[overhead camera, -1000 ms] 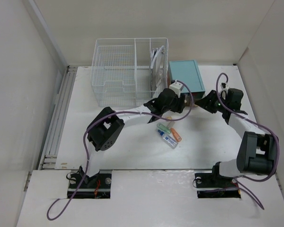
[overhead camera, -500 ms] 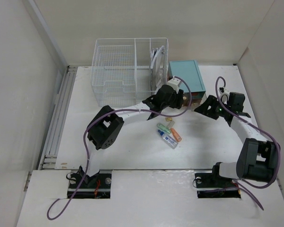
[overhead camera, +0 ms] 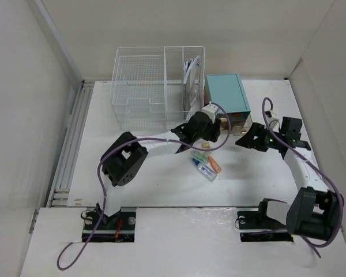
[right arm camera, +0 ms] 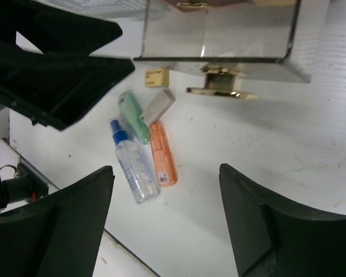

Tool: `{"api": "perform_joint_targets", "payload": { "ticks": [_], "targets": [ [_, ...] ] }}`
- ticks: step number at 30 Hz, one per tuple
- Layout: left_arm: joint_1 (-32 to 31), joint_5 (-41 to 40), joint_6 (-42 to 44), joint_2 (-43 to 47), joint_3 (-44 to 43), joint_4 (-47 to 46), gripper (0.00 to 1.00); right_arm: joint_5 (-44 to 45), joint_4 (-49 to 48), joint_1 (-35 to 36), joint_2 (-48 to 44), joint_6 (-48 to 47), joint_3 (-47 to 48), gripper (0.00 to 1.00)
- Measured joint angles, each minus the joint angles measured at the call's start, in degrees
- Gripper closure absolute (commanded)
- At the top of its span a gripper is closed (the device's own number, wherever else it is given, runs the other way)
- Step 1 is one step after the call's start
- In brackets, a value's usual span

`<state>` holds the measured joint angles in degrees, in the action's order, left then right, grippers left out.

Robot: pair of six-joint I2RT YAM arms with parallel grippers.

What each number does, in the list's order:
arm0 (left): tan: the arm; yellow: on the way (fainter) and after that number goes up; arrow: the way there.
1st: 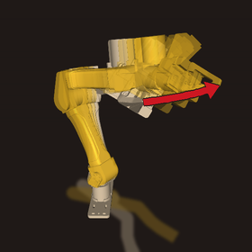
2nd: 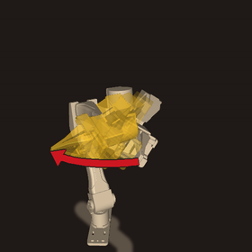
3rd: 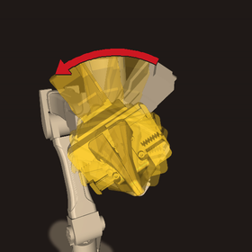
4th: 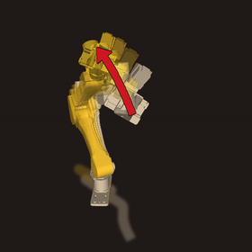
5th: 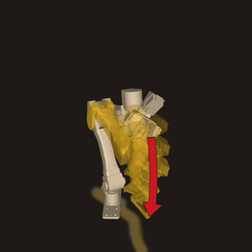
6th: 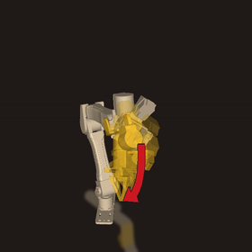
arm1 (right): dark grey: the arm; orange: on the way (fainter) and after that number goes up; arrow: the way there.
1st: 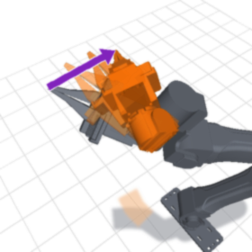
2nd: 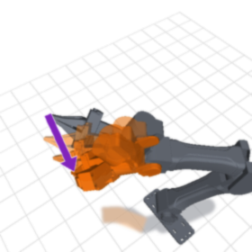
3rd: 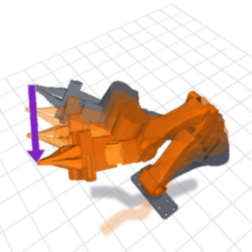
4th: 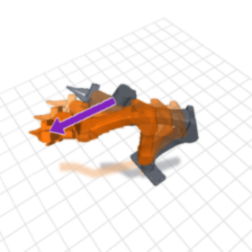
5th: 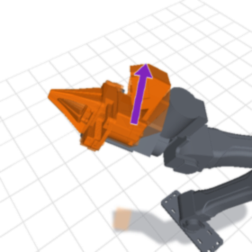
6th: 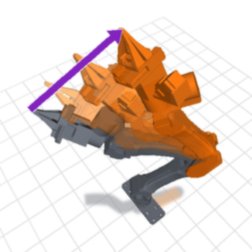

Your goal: Organize the desk

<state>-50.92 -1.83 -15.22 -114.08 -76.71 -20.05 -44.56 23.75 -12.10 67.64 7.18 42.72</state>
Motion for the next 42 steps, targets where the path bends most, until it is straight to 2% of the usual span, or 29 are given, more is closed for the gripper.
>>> {"api": "perform_joint_targets", "payload": {
  "ticks": [3, 4, 6, 8, 10, 11, 12, 13, 14, 15, 16, 17, 18, 19, 20, 21, 23, 25, 29, 33, 36, 42],
  "targets": [
    [-2.0, -0.6, 0.2, 5.0, 4.7, 0.2, 0.45, -1.1, 2.7, 0.0, -2.7, -1.3, 0.5, 0.30],
    [-2.7, -0.8, 0.2, 6.7, 5.9, -0.1, 0.43, -1.4, 3.3, 0.0, -3.6, -1.7, 0.7, 0.40],
    [-4.7, -1.7, 0.2, 11.3, 8.8, -0.3, 0.42, -1.8, 4.0, 0.0, -5.7, -2.6, 1.0, 0.50],
    [-6.7, -2.8, 0.2, 16.2, 11.5, -0.5, 0.42, -1.9, 4.4, 0.0, -8.1, -3.8, 1.4, 0.83],
    [-8.7, -4.0, 0.1, 20.9, 13.6, 0.1, 0.45, -1.8, 4.5, 0.2, -10.2, -4.9, 2.1, 0.98],
    [-9.6, -4.7, -0.3, 23.0, 14.6, 0.1, 0.50, -1.4, 4.5, 0.6, -11.0, -5.3, 2.5, 1.00],
    [-10.4, -5.4, -0.7, 25.0, 15.6, 0.3, 0.57, -1.2, 4.4, 1.4, -11.5, -6.1, 3.0, 1.00],
    [-11.1, -6.5, -1.2, 26.8, 16.8, 0.8, 0.88, -1.1, 4.3, 2.6, -11.6, -6.9, 3.6, 1.00],
    [-11.8, -7.6, -2.1, 28.5, 18.3, 1.1, 1.00, -0.4, 4.3, 4.3, -11.4, -7.8, 4.3, 0.99],
    [-12.4, -8.7, -2.8, 30.0, 19.8, 1.7, 1.00, 0.4, 4.3, 6.5, -11.0, -8.8, 5.2, 0.90],
    [-13.2, -9.9, -3.6, 31.5, 21.6, 2.9, 1.00, 1.3, 4.3, 9.4, -10.3, -10.1, 6.1, 0.76],
    [-13.9, -11.5, -4.7, 32.8, 23.4, 4.1, 1.00, 2.3, 4.2, 12.1, -9.6, -11.3, 6.8, 0.60],
    [-14.6, -12.9, -5.9, 34.0, 25.4, 5.0, 1.00, 3.5, 3.8, 15.2, -9.1, -12.7, 7.3, 0.40],
    [-15.3, -14.0, -7.4, 35.2, 27.4, 6.0, 0.99, 4.7, 3.7, 17.7, -8.6, -13.9, 7.5, 0.38],
    [-16.1, -15.4, -9.2, 36.6, 29.8, 7.3, 0.87, 6.0, 3.3, 21.1, -8.0, -15.7, 7.5, 0.38],
    [-16.8, -16.7, -11.0, 38.4, 32.4, 8.5, 0.54, 7.3, 3.0, 23.9, -7.3, -16.7, 7.5, 0.39],
    [-18.2, -18.7, -15.1, 43.1, 37.5, 11.6, 0.38, 11.0, 2.9, 30.0, -5.3, -18.3, 8.0, 0.39],
    [-19.3, -20.7, -19.1, 48.5, 41.2, 14.3, 0.29, 14.6, 2.9, 35.7, -2.3, -19.5, 9.2, 0.39],
    [-20.9, -24.0, -26.4, 61.0, 45.7, 18.3, 0.27, 20.6, 3.2, 43.7, 3.6, -20.5, 11.3, 0.39],
    [-21.5, -26.2, -30.8, 70.0, 47.3, 21.2, 0.27, 26.1, 4.4, 46.4, 9.7, -20.7, 14.0, 0.39],
    [-21.7, -27.8, -32.9, 72.9, 47.6, 24.1, 0.27, 29.6, 5.6, 47.9, 14.2, -20.8, 16.1, 0.39],
    [-21.7, -29.4, -34.8, 73.0, 47.9, 29.1, 0.29, 34.1, 9.8, 51.8, 22.1, -22.3, 20.1, 0.41]
  ]
}}
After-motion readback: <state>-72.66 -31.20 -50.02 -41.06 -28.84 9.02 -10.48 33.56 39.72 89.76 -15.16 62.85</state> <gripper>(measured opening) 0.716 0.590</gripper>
